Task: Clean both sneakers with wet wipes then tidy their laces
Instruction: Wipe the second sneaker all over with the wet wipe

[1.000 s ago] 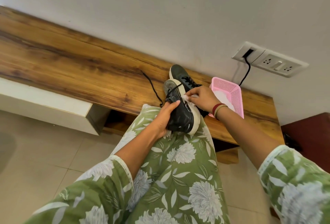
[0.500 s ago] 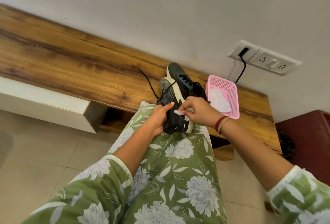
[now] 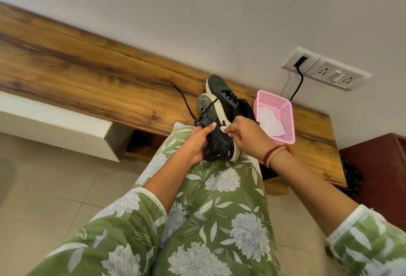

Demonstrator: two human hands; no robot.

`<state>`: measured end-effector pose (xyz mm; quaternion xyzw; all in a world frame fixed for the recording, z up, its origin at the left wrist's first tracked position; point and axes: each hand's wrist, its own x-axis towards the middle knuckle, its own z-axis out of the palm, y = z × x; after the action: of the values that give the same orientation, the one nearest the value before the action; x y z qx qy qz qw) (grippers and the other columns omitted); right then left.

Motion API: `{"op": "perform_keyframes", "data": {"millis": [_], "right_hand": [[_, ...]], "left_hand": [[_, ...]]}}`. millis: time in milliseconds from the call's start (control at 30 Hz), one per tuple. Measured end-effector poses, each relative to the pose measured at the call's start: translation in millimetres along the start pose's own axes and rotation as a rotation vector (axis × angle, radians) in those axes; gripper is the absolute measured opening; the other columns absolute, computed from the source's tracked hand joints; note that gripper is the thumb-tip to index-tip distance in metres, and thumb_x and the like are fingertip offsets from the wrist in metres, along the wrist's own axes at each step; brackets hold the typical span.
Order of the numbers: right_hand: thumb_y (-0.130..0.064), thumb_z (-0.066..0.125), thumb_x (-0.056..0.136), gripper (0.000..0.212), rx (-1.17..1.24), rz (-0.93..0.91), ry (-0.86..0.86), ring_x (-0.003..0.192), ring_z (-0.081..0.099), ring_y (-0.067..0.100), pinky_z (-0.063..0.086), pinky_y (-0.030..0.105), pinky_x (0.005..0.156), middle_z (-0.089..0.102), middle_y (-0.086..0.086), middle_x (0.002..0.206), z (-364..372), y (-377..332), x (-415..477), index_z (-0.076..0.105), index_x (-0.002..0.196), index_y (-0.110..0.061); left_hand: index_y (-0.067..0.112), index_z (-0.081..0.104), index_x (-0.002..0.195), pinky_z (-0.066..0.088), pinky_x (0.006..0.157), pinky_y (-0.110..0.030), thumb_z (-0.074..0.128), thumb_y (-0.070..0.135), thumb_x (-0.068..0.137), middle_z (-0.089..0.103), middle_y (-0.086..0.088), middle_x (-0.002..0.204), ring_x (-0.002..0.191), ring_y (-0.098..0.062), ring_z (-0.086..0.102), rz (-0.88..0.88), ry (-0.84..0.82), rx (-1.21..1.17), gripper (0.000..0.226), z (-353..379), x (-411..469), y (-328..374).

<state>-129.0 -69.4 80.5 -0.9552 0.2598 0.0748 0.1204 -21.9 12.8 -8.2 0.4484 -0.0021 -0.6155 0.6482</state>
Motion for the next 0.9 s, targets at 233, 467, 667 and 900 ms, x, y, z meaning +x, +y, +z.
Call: {"op": "perform_keyframes", "data": {"millis": [233,467,667,900], "right_hand": [[-0.009,0.057,0.091,0.019,0.214,0.122,-0.051,0.104,0.056,0.014,0.04,0.027,0.096,0.065,0.003,0.11,-32.7,1.5,11.0,0.07,0.104,-0.012],[-0.008,0.049,0.093,0.026,0.027,0.192,0.137,0.098,0.056,0.029,0.046,0.035,0.084,0.056,0.011,0.106,14.3,-8.7,-9.5,0.067,0.112,-0.011],[-0.006,0.05,0.093,0.024,0.191,0.257,0.129,0.104,0.058,0.023,0.043,0.027,0.087,0.061,0.007,0.111,11.1,-29.5,-27.8,0.067,0.109,-0.012],[-0.019,0.061,0.089,0.02,0.393,0.281,0.118,0.11,0.057,0.016,0.04,0.024,0.092,0.067,0.001,0.113,-0.1,-16.5,30.0,0.07,0.107,-0.017]], "left_hand": [[0.001,0.051,0.124,0.059,0.074,-0.035,0.062,0.025,0.091,0.065,-0.02,0.115,0.099,-0.028,0.067,-0.027,0.045,-0.005,0.043,1.7,-0.2,2.3],[-0.002,0.047,0.13,0.058,0.074,-0.036,0.061,0.03,0.092,0.064,-0.021,0.118,0.102,-0.029,0.066,-0.022,0.045,-0.018,0.052,3.3,-0.4,0.6],[0.001,0.051,0.128,0.059,0.072,-0.033,0.056,0.028,0.095,0.066,-0.017,0.116,0.094,-0.024,0.068,-0.017,0.025,-0.021,0.043,1.1,-1.8,1.0],[0.007,0.062,0.106,0.058,0.066,-0.028,0.043,0.028,0.1,0.072,-0.008,0.086,0.076,-0.018,0.07,-0.055,-0.045,-0.116,0.029,4.5,-8.6,5.5]]}}
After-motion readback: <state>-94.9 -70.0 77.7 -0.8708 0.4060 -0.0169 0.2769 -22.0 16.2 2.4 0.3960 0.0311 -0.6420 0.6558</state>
